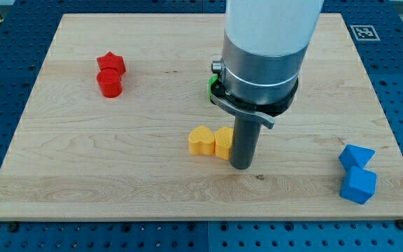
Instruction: Push the yellow hexagon to the left of the green circle
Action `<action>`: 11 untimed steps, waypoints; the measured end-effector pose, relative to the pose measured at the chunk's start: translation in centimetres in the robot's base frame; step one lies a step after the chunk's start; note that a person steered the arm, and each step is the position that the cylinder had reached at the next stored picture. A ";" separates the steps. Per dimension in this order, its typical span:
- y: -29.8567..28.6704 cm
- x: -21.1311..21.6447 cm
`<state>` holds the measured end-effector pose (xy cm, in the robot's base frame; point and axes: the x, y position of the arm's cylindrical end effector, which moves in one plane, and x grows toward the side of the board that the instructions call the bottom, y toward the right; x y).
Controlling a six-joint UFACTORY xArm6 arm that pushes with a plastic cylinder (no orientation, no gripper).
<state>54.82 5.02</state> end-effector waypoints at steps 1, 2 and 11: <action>-0.3 -1.6; -0.3 -2.7; -8.8 -9.6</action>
